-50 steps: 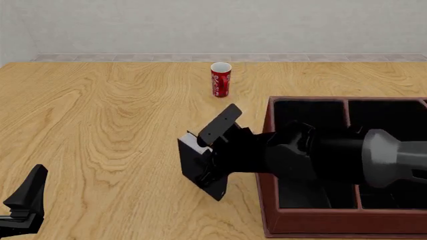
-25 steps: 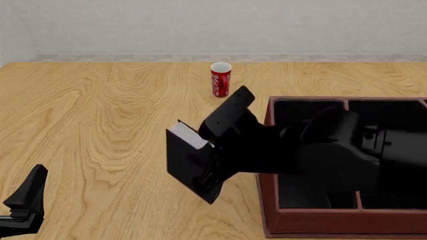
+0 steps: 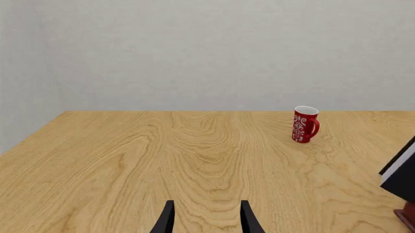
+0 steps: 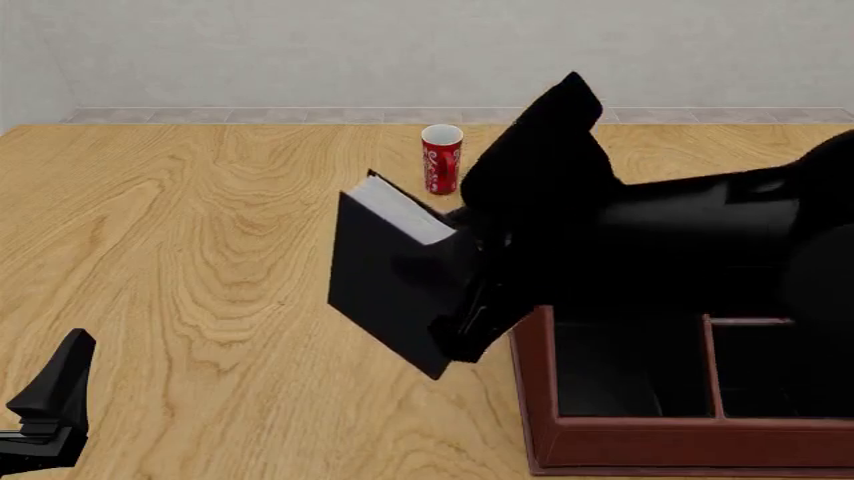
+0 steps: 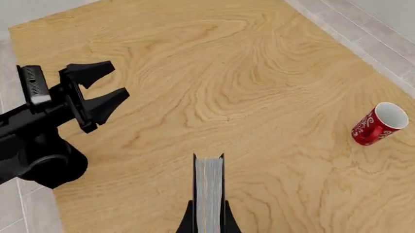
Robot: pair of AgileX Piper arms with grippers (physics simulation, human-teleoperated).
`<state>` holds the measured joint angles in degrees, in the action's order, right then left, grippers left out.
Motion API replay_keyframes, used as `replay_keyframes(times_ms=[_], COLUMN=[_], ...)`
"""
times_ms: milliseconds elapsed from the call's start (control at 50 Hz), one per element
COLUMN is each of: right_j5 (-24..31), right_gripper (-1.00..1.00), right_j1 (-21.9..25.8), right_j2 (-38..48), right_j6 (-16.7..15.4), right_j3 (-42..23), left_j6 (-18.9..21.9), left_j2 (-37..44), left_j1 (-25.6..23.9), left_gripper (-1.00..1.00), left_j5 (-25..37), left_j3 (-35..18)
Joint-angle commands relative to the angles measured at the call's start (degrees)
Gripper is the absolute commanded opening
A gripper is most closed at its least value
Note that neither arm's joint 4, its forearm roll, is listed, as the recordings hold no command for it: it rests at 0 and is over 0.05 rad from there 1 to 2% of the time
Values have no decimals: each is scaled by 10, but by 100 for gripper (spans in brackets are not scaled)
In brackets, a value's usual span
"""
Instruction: Pick up the book and place it in the left compartment of the caddy.
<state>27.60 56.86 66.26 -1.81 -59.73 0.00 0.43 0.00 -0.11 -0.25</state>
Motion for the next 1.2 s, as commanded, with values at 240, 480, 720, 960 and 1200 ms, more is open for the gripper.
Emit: replay_keyframes(times_ms=[240, 480, 720, 960, 1200], right_j5=[76, 107, 147, 177, 194], right_gripper=[-100, -100, -100, -100, -100], right_j1=[-16, -31, -55, -71, -110], right_j2=[-87, -121, -156, -178, -198], right_j6=[-10, -7, -11, -14, -17], right_j3=[-58, -80, -112, -153, -157], left_j6=[0, 0, 0, 0, 0], left_j2=[0, 0, 0, 0, 0], left_j1=[0, 0, 0, 0, 0], left_gripper=[100, 100, 100, 100, 100], left_j5=[0, 0, 0, 0, 0], left_j3=[0, 0, 0, 0, 0])
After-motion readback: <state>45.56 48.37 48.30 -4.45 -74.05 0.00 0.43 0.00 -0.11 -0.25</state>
